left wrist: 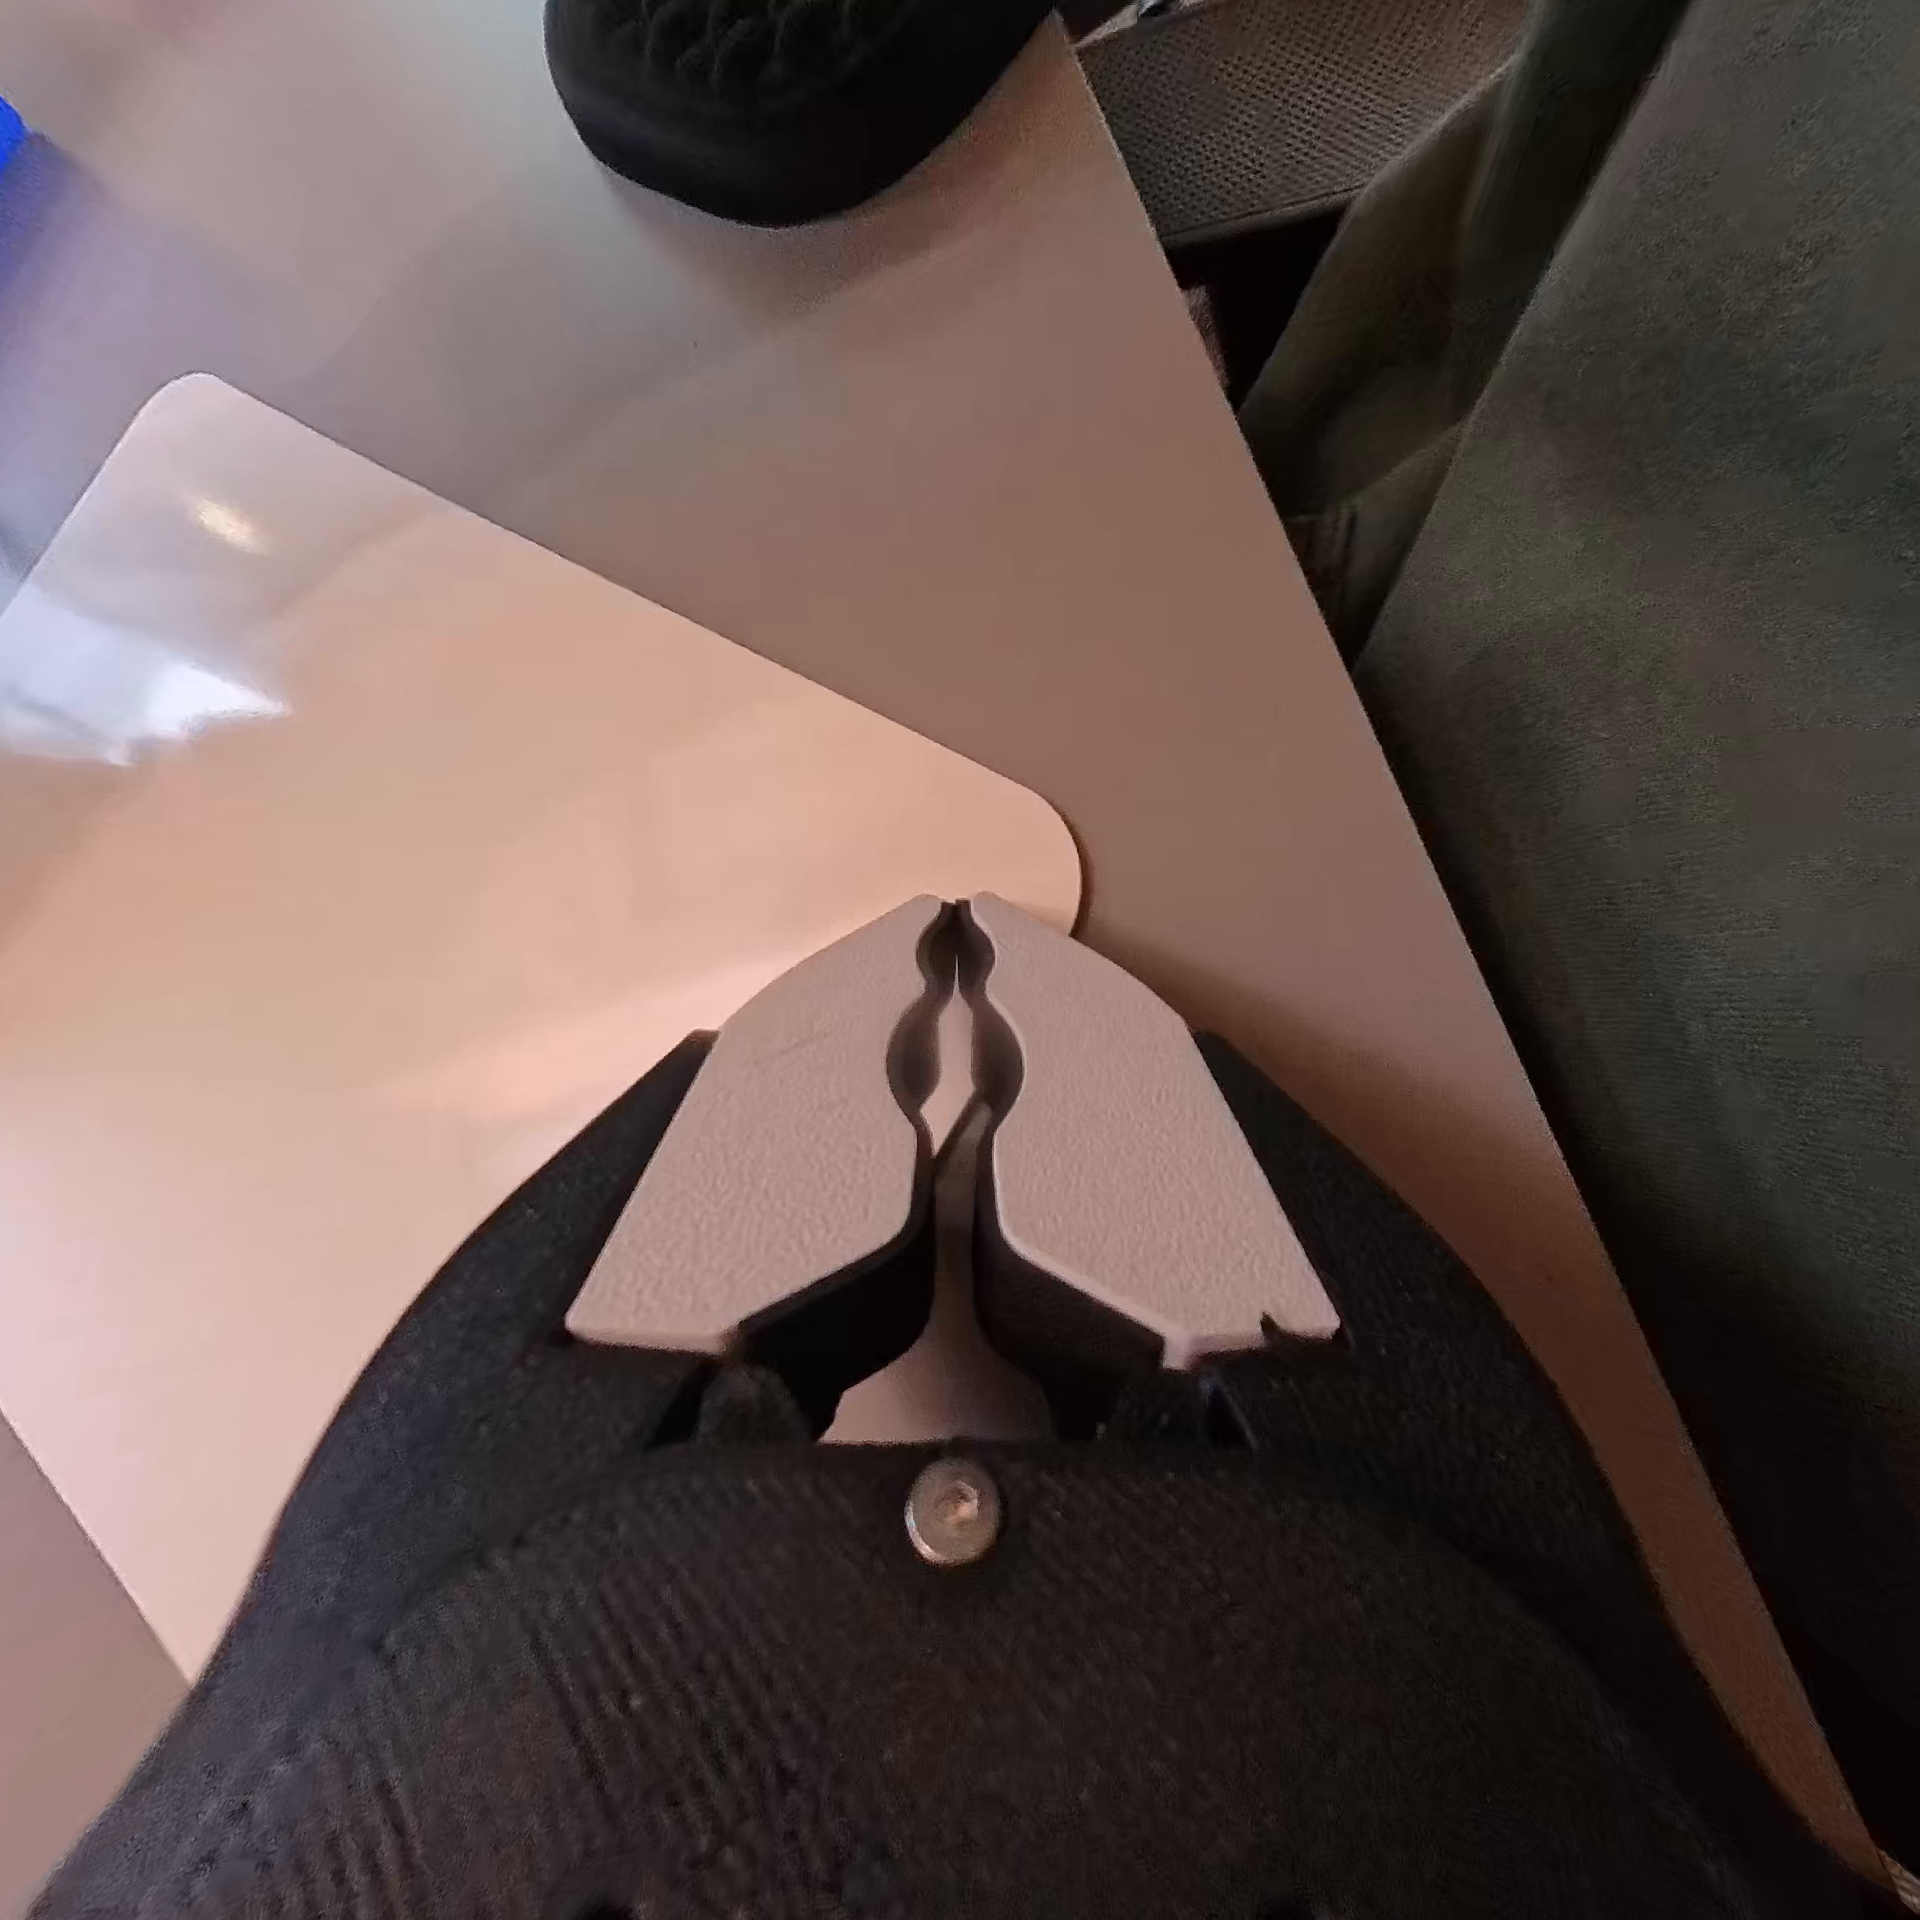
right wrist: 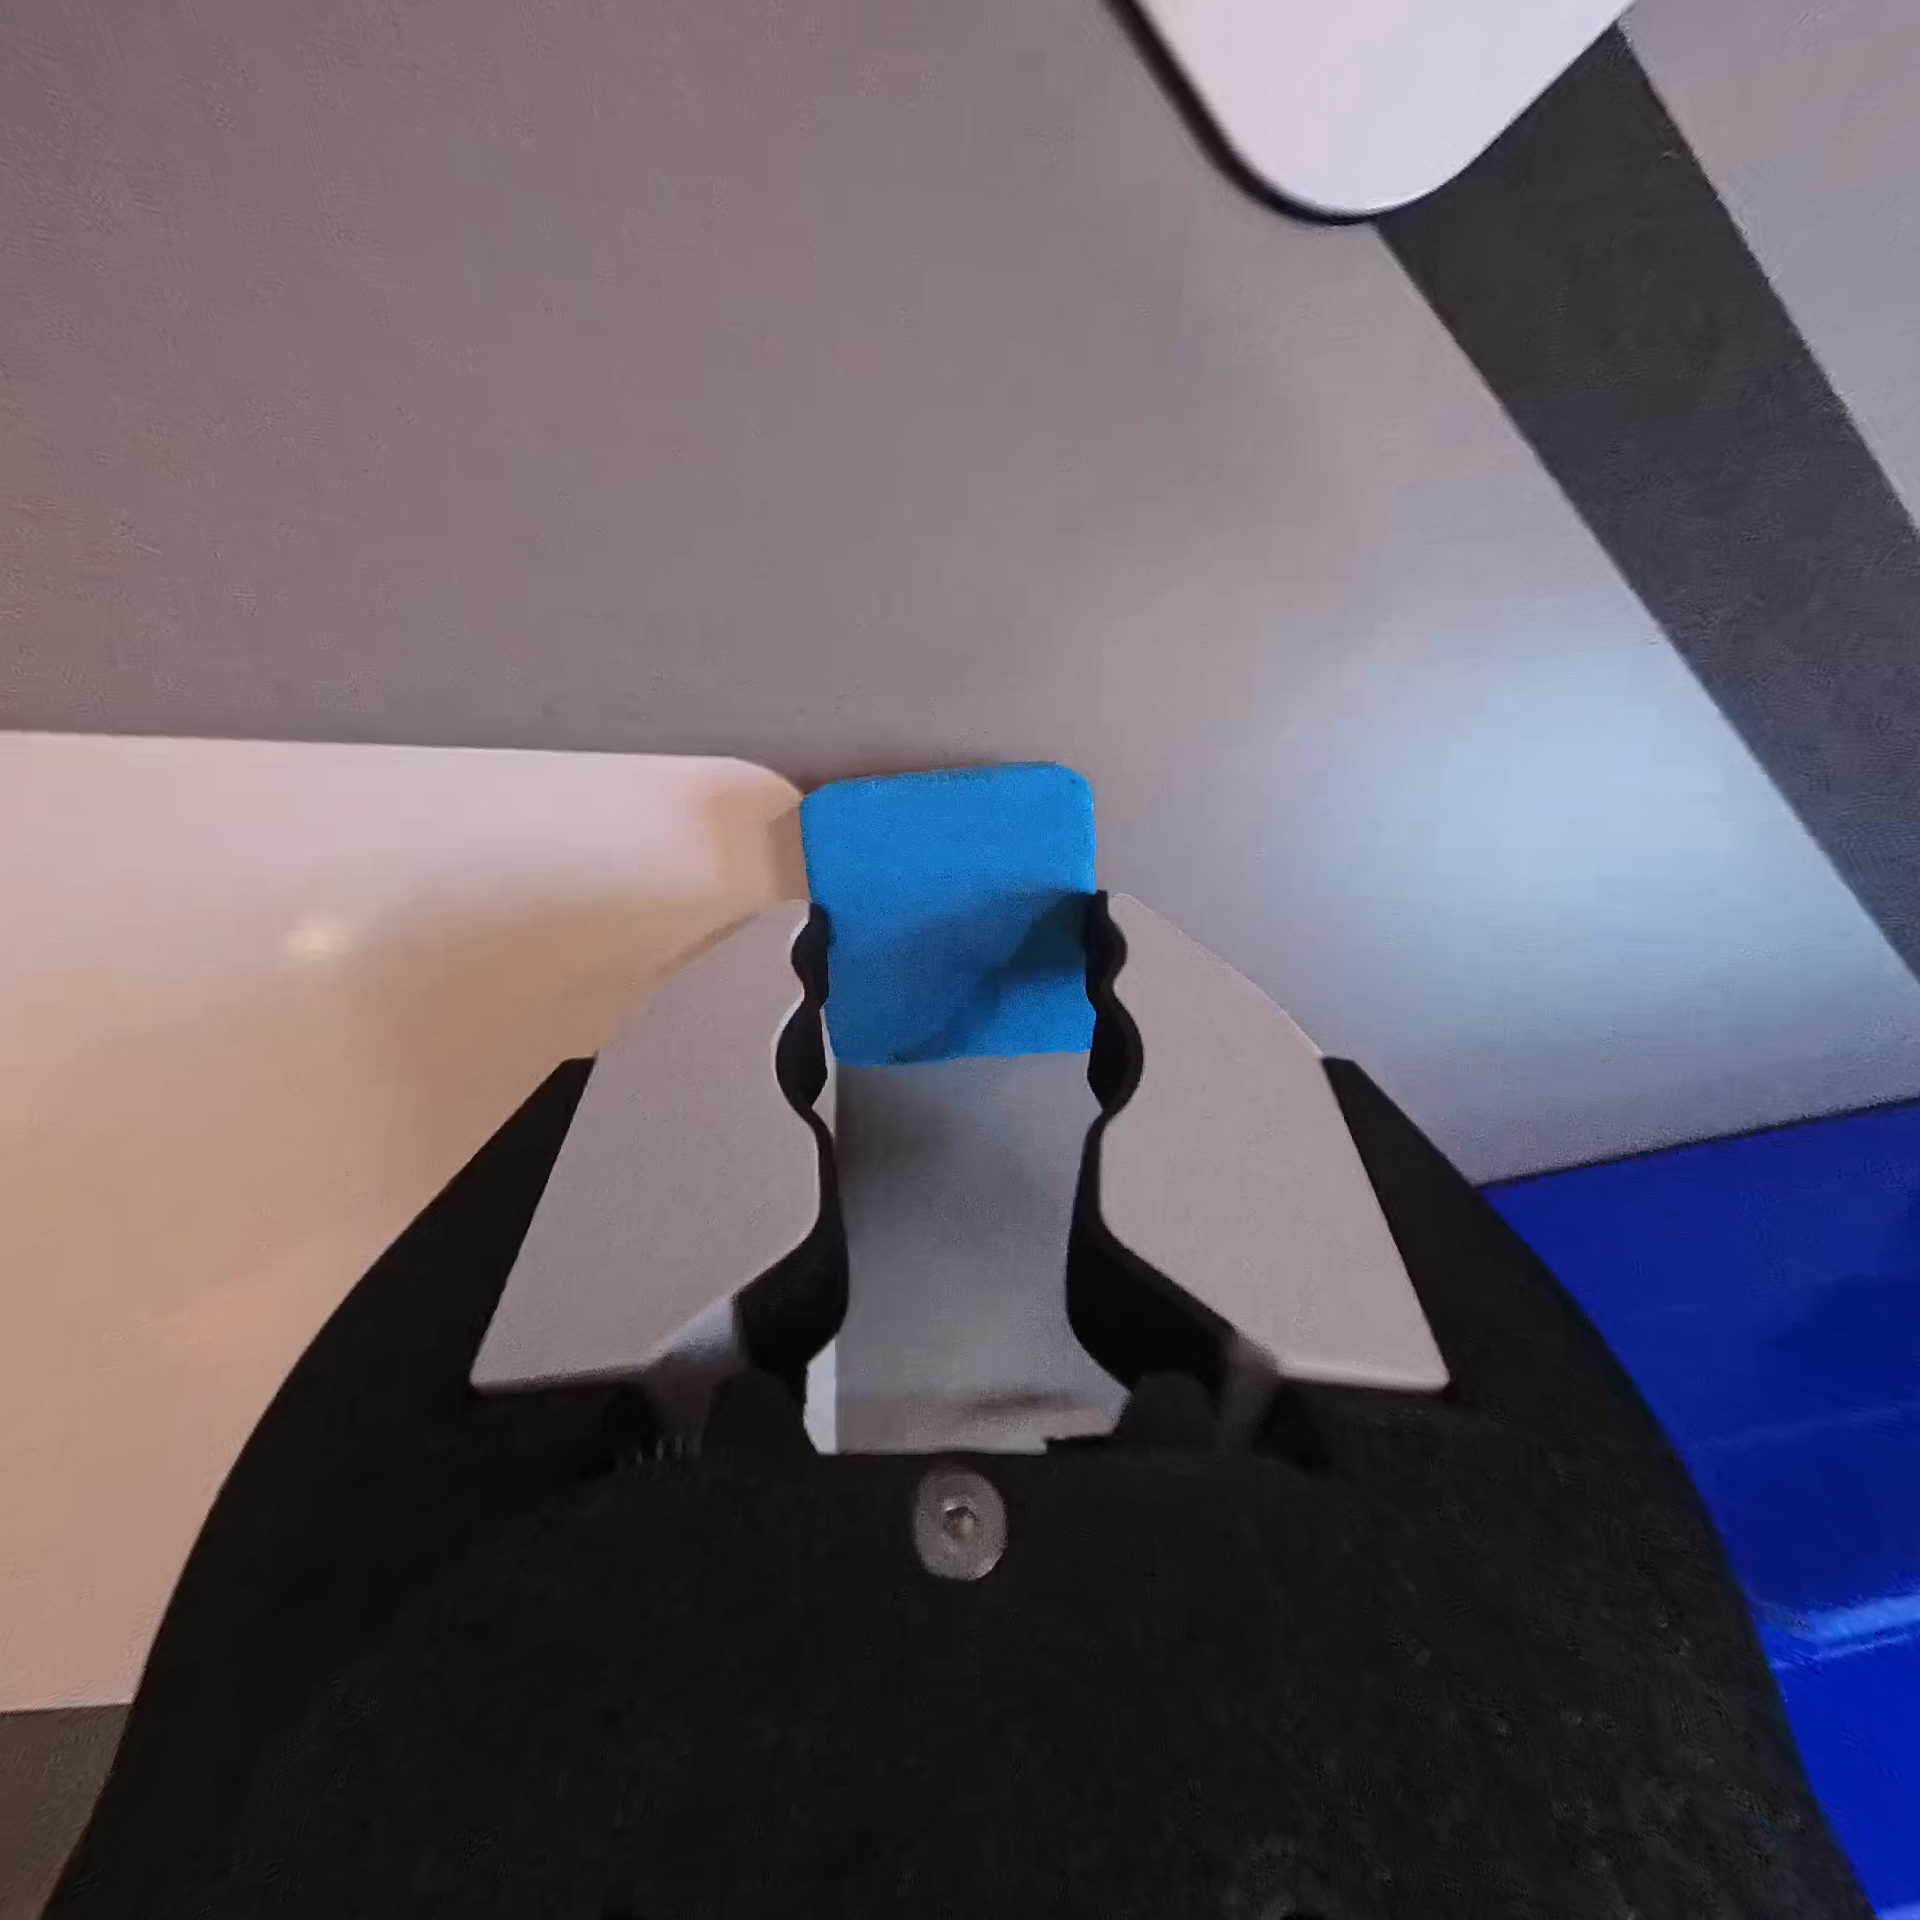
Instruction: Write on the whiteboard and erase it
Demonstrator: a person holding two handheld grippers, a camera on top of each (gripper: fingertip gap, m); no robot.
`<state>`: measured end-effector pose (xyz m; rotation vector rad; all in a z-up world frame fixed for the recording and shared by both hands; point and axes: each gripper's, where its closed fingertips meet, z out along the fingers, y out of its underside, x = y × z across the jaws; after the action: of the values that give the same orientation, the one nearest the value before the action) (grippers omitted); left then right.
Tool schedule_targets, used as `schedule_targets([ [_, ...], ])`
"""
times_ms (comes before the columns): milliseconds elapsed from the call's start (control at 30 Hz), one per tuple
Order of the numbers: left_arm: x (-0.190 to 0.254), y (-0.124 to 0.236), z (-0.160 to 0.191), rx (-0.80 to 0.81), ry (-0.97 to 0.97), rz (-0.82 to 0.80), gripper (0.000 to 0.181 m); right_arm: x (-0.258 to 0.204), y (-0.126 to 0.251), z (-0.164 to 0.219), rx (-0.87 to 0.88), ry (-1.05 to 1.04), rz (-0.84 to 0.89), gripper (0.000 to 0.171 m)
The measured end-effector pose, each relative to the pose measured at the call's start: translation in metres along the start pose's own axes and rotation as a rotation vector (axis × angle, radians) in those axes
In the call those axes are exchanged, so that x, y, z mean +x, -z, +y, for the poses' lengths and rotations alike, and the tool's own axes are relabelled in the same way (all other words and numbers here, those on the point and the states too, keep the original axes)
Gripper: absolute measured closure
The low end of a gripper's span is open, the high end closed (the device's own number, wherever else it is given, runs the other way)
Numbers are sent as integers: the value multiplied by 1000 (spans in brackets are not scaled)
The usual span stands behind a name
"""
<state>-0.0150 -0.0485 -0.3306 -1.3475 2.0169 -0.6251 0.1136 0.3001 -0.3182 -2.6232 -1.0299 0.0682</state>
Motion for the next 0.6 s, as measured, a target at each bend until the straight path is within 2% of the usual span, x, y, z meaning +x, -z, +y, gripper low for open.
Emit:
schedule_targets([
  [133, -10, 14, -15, 144, 21, -28, 181, 28, 6, -7, 2, -173, 20, 123],
  [267, -37, 35, -20, 273, 110, -108, 181, 42, -3, -1, 3, -204, 89, 120],
  [400, -57, 52, -15, 342, 190, -167, 181, 42, 6, -11, 102, -221, 89, 93],
  [500, -65, 57, -9, 346, 210, -207, 181, 34, 31, -31, 279, -190, 67, 85],
  [600, -74, 65, -6, 363, 231, -251, 181, 12, 78, -53, 575, -145, -3, 87],
])
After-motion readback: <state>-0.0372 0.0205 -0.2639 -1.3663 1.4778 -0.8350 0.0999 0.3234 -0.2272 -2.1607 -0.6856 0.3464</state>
